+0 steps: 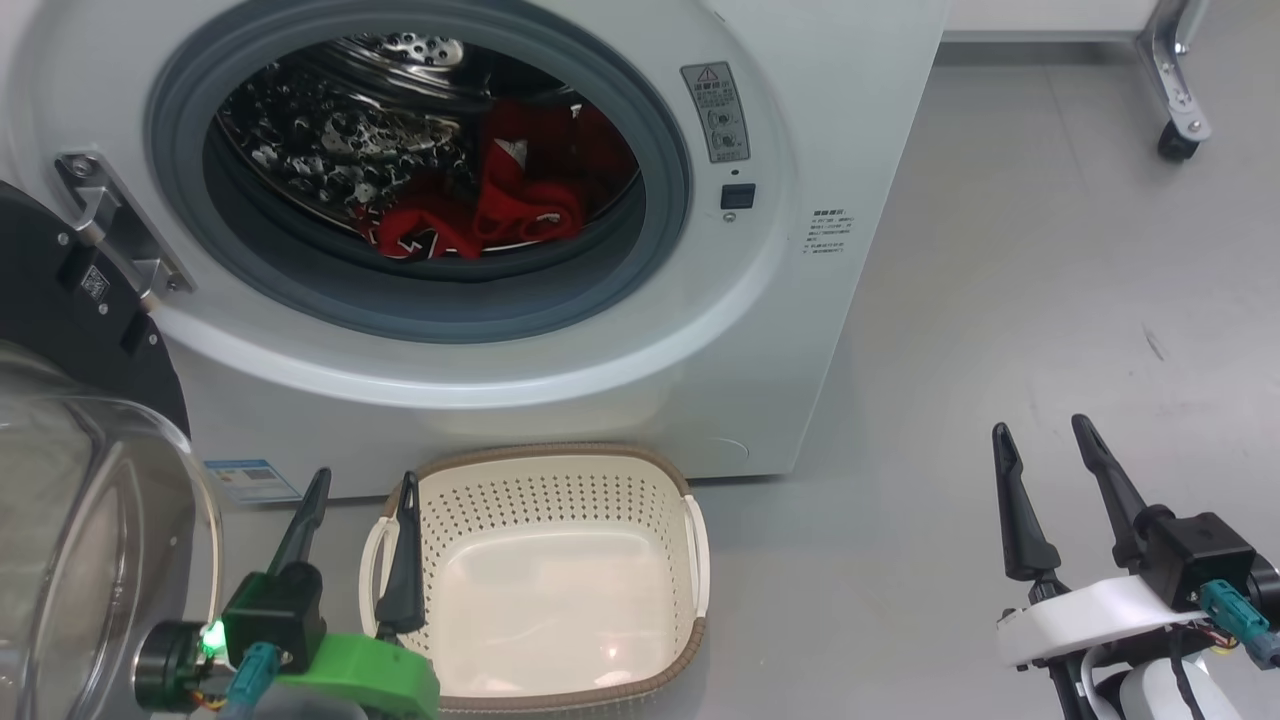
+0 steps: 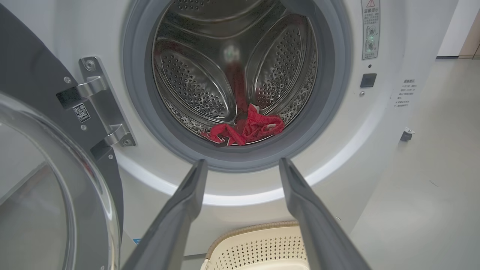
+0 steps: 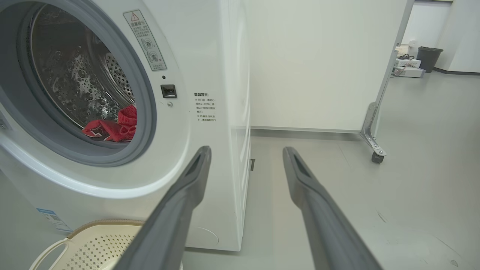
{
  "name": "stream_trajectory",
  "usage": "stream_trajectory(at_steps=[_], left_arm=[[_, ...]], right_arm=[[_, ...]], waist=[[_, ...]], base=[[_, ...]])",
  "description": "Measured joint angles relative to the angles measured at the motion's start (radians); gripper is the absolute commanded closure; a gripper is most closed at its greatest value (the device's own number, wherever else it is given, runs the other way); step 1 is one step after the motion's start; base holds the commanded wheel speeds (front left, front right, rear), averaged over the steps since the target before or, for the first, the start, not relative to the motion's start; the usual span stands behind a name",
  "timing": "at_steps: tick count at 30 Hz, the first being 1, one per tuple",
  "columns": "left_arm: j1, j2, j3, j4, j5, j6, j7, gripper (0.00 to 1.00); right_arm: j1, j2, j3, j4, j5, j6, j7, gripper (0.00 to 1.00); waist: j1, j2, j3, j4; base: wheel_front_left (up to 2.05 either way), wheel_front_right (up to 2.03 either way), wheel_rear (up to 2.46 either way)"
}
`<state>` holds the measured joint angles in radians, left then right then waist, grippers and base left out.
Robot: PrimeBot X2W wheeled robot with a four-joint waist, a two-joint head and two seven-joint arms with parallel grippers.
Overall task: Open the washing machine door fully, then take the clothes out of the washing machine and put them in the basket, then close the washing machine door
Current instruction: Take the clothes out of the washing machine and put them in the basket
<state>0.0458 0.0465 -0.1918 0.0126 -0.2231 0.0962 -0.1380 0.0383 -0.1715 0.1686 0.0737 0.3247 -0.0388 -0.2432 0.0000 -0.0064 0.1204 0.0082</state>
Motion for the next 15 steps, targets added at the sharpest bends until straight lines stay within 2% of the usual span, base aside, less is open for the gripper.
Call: stream_trajectory(at_steps=[5, 15], left_arm=[[-0.05, 0.0, -0.012, 0.001, -0.001, -0.006, 0.007, 0.0], [-0.226, 0.0, -0.033, 0.066, -0.014, -0.05, 0.087, 0.0]], right_arm=[[-0.018, 0.0, 0.001, -0.018, 0.0, 0.001, 0.0, 0.0], [-0.068, -0.003, 0.001, -0.05, 0.0, 0.001, 0.0, 0.0]], waist=[[0.0, 0.0, 0.03, -0.003], [0.0, 0.0, 0.126, -0.018]], base=[[0.0, 0.0, 0.0], [0.0, 0.0, 0.0]])
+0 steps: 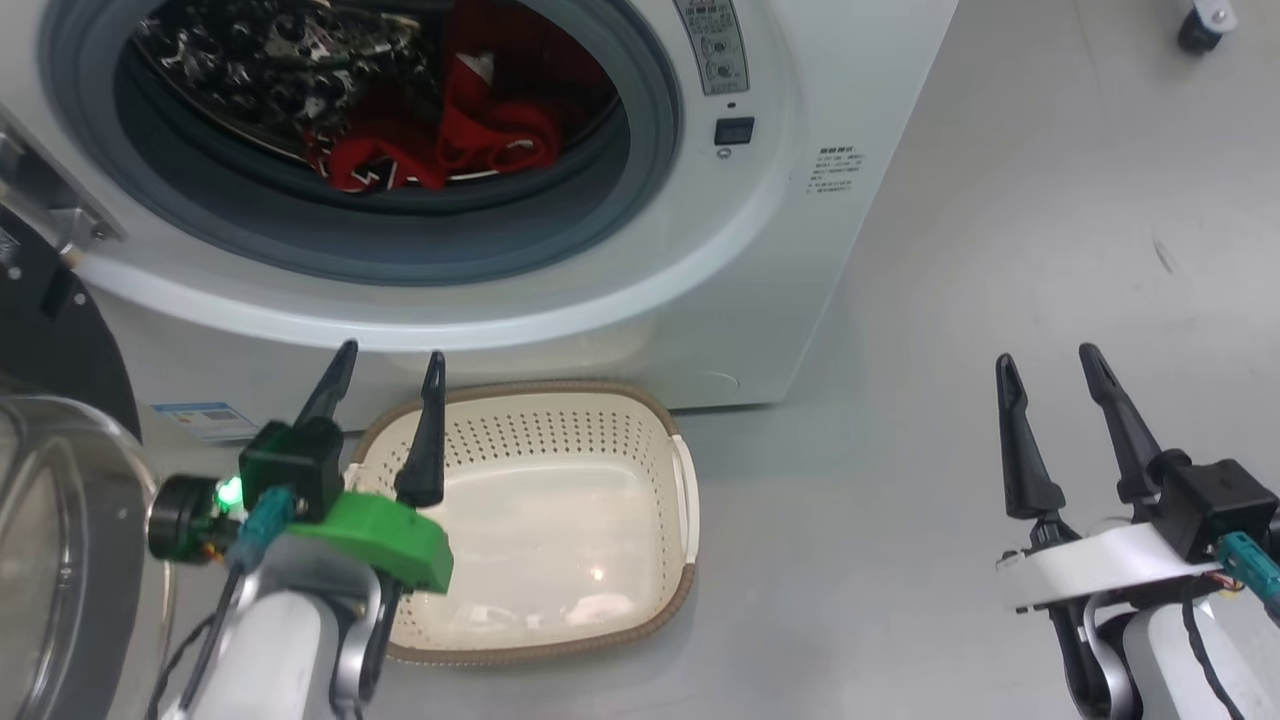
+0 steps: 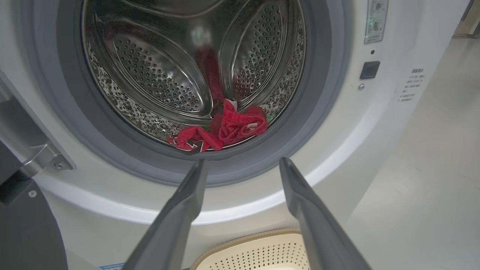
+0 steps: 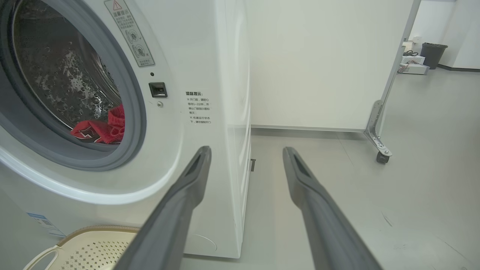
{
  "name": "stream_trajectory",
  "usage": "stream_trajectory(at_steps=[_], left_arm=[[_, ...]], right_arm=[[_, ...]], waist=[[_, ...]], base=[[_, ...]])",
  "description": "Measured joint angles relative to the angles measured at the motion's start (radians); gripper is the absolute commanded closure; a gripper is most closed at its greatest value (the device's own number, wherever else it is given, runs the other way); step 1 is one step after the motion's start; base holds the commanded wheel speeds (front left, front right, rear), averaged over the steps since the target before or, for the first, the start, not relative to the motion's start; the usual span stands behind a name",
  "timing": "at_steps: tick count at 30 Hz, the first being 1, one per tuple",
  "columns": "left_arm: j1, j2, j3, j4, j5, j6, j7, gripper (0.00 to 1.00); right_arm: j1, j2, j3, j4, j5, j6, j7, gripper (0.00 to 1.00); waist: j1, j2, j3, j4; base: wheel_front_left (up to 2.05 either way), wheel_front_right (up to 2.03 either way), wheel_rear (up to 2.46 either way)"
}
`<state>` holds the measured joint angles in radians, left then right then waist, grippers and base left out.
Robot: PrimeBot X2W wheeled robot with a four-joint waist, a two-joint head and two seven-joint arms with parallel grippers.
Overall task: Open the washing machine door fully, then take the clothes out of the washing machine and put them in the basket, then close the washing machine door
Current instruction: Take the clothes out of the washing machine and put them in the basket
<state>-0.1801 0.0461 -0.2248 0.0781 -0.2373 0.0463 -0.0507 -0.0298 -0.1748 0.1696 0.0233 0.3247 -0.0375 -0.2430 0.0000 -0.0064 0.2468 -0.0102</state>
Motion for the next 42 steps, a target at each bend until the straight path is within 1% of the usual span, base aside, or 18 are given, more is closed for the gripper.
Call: stream_trajectory(at_steps=[3, 5, 9, 12, 14, 18, 26, 29, 31, 36, 42], left_arm=[[-0.09, 0.003, -0.006, 0.049, -0.001, -0.026, 0.045, 0.0], [-0.134, 0.006, -0.004, 0.079, -0.015, -0.034, 0.076, 0.0], [-0.218, 0.02, 0.004, 0.132, -0.039, -0.053, 0.138, 0.0], [-0.292, 0.024, 0.018, 0.161, -0.06, -0.072, 0.181, 0.0], [-0.344, 0.03, 0.023, 0.179, -0.07, -0.084, 0.211, 0.0], [-0.446, 0.037, 0.037, 0.205, -0.091, -0.097, 0.257, 0.0], [-0.638, 0.073, 0.087, 0.273, -0.102, -0.101, 0.333, 0.0], [-0.694, 0.084, 0.097, 0.304, -0.102, -0.101, 0.359, 0.0], [-0.724, 0.098, 0.102, 0.328, -0.102, -0.101, 0.373, 0.0], [-0.775, 0.141, 0.12, 0.394, -0.101, -0.101, 0.421, 0.0], [-0.824, 0.149, 0.131, 0.459, -0.102, -0.094, 0.463, 0.0]], right_arm=[[-0.033, 0.0, 0.004, -0.007, 0.0, 0.002, 0.0, 0.0], [-0.047, 0.001, 0.009, -0.008, 0.0, 0.01, 0.0, 0.0], [-0.069, 0.006, 0.011, -0.01, 0.0, 0.01, 0.0, 0.0], [-0.077, 0.014, 0.012, -0.009, 0.0, 0.011, 0.0, 0.0], [-0.085, 0.019, 0.013, -0.008, 0.002, 0.018, 0.0, 0.0], [-0.106, 0.03, 0.018, -0.007, 0.009, 0.02, 0.0, 0.0], [-0.147, 0.051, 0.028, 0.005, 0.01, 0.036, -0.002, 0.0], [-0.162, 0.057, 0.034, 0.013, 0.011, 0.037, -0.002, 0.0], [-0.175, 0.064, 0.039, 0.018, 0.011, 0.046, -0.002, 0.0], [-0.194, 0.077, 0.042, 0.029, 0.021, 0.053, -0.005, 0.0], [-0.201, 0.084, 0.041, 0.046, 0.031, 0.057, -0.005, 0.0]], waist=[[0.0, 0.0, 0.044, -0.012], [0.0, 0.0, 0.065, -0.021], [0.0, 0.0, 0.106, -0.043], [0.0, 0.0, 0.135, -0.061], [0.0, 0.0, 0.154, -0.074], [0.0, 0.0, 0.191, -0.1], [0.0001, 0.0, 0.257, -0.157], [0.0, 0.0, 0.279, -0.179], [0.0001, 0.0, 0.291, -0.195], [0.0001, 0.0, 0.322, -0.236], [0.0001, 0.0, 0.364, -0.276]], base=[[0.0, 0.0, 0.0], [0.0, 0.0, 0.0], [0.0, 0.0, 0.0], [0.0, 0.0, 0.0], [0.0, 0.0, 0.0], [0.0, 0.0, 0.0], [0.0, 0.0, 0.0], [0.0, 0.0, 0.0], [0.0, 0.0, 0.0], [0.0, 0.0, 0.0], [0.0, 0.0, 0.0]])
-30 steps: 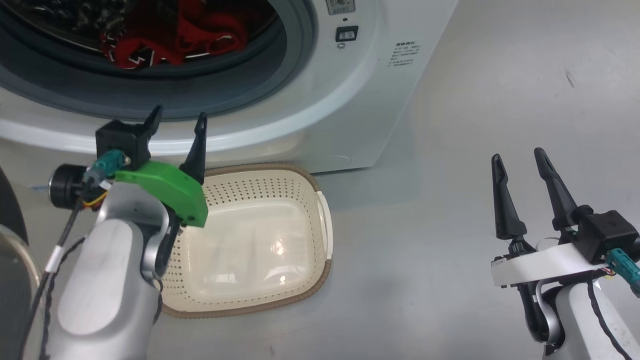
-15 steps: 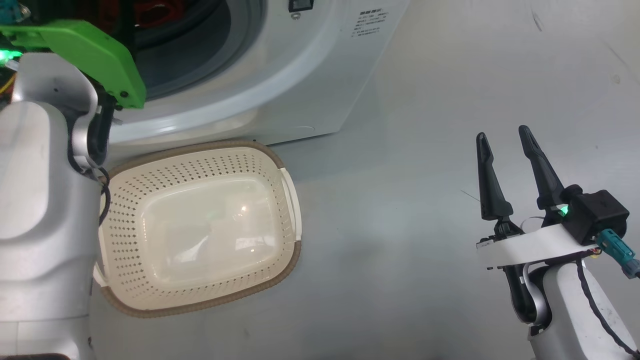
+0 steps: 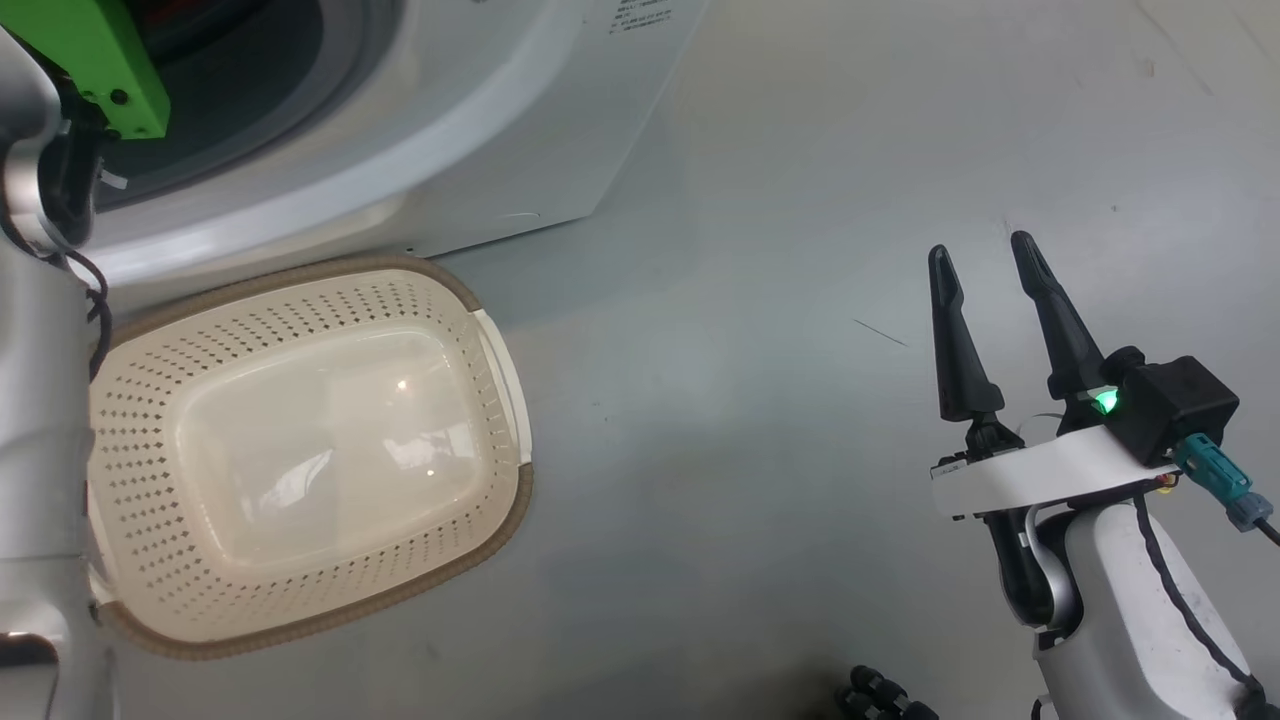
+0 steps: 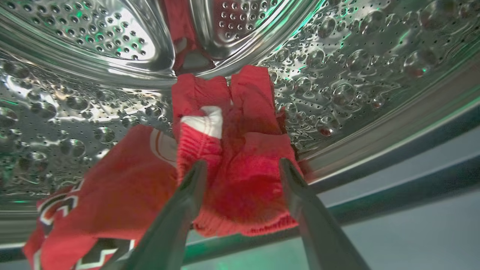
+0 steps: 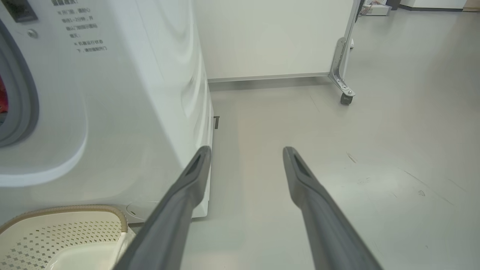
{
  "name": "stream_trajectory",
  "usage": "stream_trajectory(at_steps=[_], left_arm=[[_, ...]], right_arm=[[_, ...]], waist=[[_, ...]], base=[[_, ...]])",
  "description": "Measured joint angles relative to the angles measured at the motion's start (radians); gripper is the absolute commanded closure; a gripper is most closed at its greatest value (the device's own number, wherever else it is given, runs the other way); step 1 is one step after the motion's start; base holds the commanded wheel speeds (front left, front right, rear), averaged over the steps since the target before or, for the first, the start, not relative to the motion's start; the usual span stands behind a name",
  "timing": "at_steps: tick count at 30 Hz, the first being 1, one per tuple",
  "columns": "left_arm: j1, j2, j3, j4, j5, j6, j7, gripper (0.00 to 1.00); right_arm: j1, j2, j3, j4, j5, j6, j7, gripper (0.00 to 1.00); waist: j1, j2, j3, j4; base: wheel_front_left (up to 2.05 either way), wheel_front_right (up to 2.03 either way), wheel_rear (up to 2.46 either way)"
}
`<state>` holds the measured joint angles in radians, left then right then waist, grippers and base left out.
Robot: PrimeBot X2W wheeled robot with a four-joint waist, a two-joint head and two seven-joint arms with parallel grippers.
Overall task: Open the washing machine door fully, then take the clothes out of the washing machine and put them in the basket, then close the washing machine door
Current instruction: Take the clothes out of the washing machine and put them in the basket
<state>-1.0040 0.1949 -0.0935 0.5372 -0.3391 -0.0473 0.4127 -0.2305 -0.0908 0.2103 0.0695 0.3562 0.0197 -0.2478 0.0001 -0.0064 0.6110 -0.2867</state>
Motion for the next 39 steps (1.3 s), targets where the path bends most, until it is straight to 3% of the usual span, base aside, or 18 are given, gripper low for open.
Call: stream_trajectory(at_steps=[5, 6, 7, 8, 9, 23, 39], left_arm=[[-0.038, 0.001, 0.007, 0.047, 0.0, 0.017, 0.004, 0.0], [-0.04, 0.001, 0.007, 0.058, 0.0, 0.017, 0.006, 0.51], [-0.041, 0.001, 0.006, 0.067, 0.0, 0.017, 0.006, 0.75], [-0.042, 0.001, 0.004, 0.075, 0.001, 0.017, 0.008, 0.75], [-0.043, 0.0, 0.004, 0.082, 0.001, 0.017, 0.008, 1.0], [-0.083, -0.01, -0.002, 0.134, 0.0, 0.014, -0.038, 1.0], [-0.063, -0.054, -0.007, 0.126, 0.005, -0.011, -0.296, 1.0]], right_arm=[[-0.024, 0.007, -0.003, 0.012, 0.0, 0.006, 0.0, 0.0], [-0.029, 0.009, -0.006, 0.013, 0.0, 0.006, 0.0, 0.0], [-0.032, 0.009, -0.009, 0.013, 0.0, 0.007, 0.0, 0.0], [-0.035, 0.01, -0.012, 0.013, 0.0, 0.009, -0.002, 0.0], [-0.038, 0.01, -0.014, 0.013, 0.0, 0.01, -0.002, 0.0], [-0.06, 0.015, -0.046, 0.013, -0.001, 0.022, -0.005, 0.0], [-0.064, 0.016, -0.087, 0.016, -0.031, 0.025, -0.005, 0.0]], waist=[[0.0, 0.0, 0.029, -0.024], [0.0, 0.0, 0.033, -0.027], [0.0, 0.0, 0.037, -0.03], [0.0, 0.0, 0.039, -0.032], [0.0, 0.0, 0.041, -0.034], [-0.0001, 0.0, 0.046, -0.02], [-0.0001, 0.0, 0.006, 0.042]], base=[[0.0, 0.0, 0.0], [0.0, 0.0, 0.0], [0.0, 0.0, 0.0], [0.0, 0.0, 0.0], [0.0, 0.0, 0.0], [0.0, 0.0, 0.0], [0.0, 0.0, 0.0]])
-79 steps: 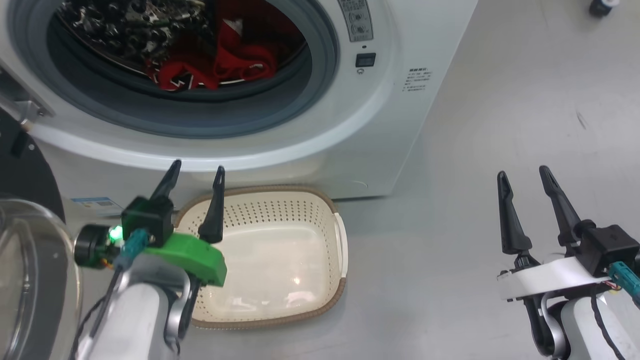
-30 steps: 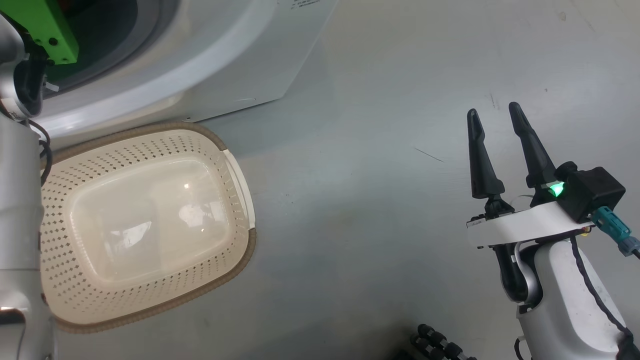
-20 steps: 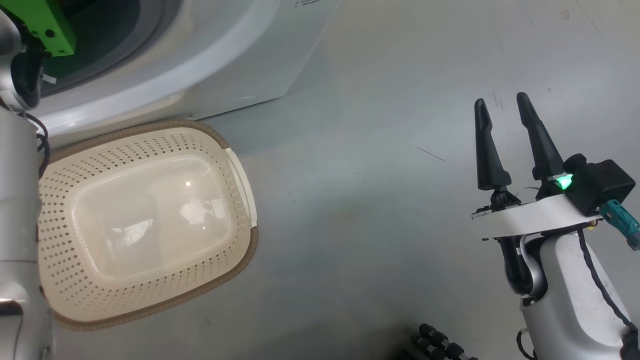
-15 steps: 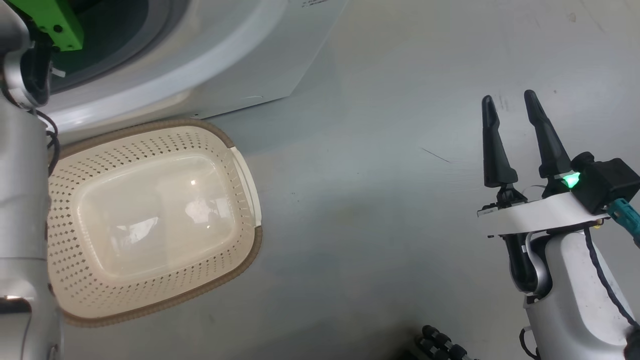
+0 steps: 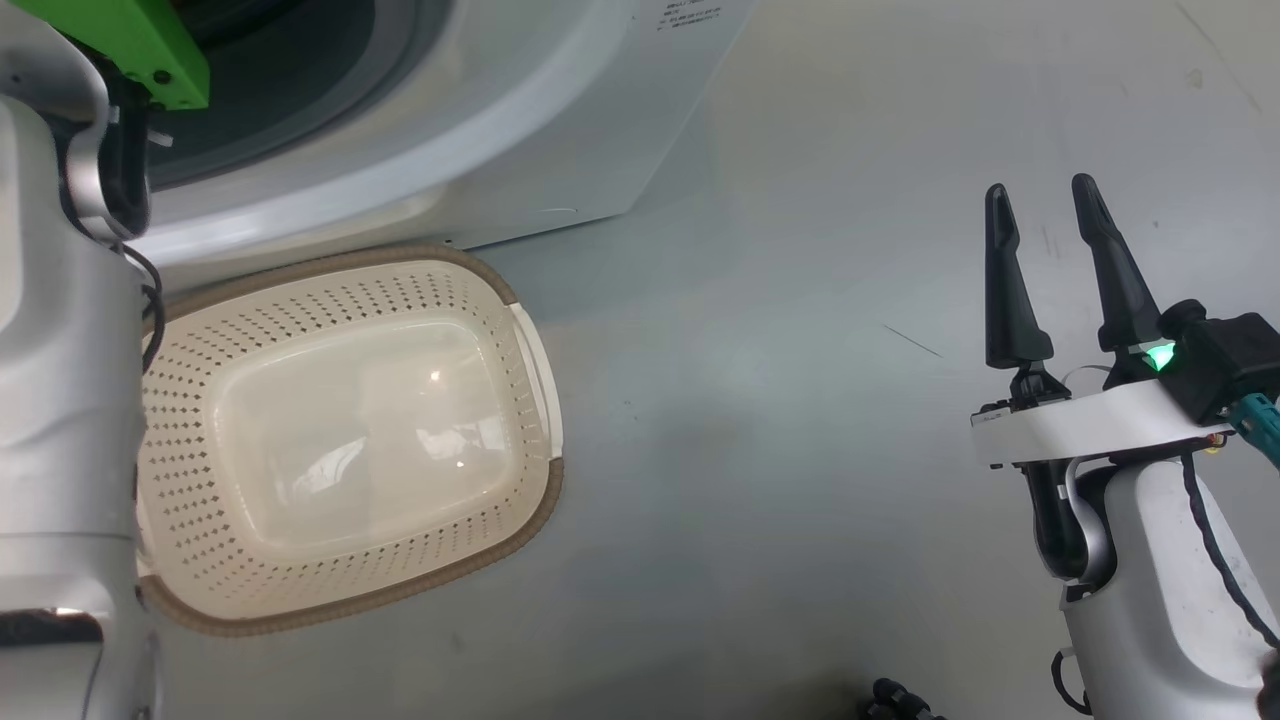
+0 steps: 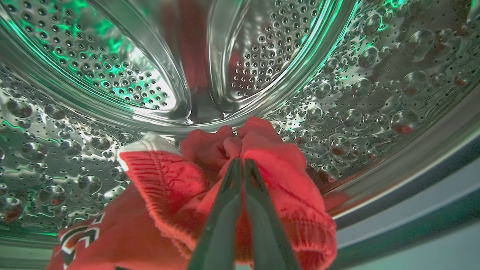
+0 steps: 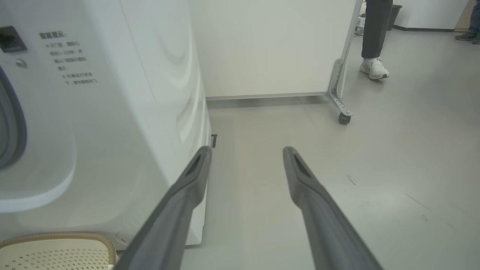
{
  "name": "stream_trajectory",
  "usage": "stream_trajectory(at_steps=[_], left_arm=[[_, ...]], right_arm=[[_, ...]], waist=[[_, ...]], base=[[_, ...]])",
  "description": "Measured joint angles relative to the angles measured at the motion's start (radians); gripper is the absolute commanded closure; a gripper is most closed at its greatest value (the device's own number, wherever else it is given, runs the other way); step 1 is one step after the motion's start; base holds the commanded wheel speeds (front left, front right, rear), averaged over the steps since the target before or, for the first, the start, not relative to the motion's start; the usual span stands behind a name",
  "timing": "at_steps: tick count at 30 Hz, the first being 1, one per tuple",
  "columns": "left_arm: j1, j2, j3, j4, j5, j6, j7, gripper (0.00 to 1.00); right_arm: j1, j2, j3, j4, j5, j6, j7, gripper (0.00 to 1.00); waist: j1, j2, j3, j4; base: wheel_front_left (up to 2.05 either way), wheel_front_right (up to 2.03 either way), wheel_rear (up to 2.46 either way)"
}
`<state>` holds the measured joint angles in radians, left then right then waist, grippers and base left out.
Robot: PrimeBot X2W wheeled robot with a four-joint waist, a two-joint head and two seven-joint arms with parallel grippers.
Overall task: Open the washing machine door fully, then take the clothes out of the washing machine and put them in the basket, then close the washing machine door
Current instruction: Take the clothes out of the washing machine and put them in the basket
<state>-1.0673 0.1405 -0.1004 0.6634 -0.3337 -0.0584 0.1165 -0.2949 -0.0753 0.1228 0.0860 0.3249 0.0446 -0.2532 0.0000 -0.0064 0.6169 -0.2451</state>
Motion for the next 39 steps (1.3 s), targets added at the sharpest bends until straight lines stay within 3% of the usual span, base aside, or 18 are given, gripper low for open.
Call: stream_trajectory(at_steps=[19, 39], left_arm=[[0.304, -0.048, -0.035, -0.075, 0.024, -0.017, -0.351, 1.0], [0.628, -0.085, -0.099, -0.322, 0.08, 0.026, -0.369, 1.0]], right_arm=[[0.071, -0.015, -0.036, 0.044, -0.026, 0.007, 0.0, 0.0], [0.172, -0.03, -0.04, 0.046, -0.046, 0.007, 0.0, 0.0]], waist=[[0.0, 0.0, -0.156, 0.08], [0.0, 0.0, -0.31, 0.177]], base=[[0.0, 0.0, 0.0], [0.0, 0.0, 0.0]])
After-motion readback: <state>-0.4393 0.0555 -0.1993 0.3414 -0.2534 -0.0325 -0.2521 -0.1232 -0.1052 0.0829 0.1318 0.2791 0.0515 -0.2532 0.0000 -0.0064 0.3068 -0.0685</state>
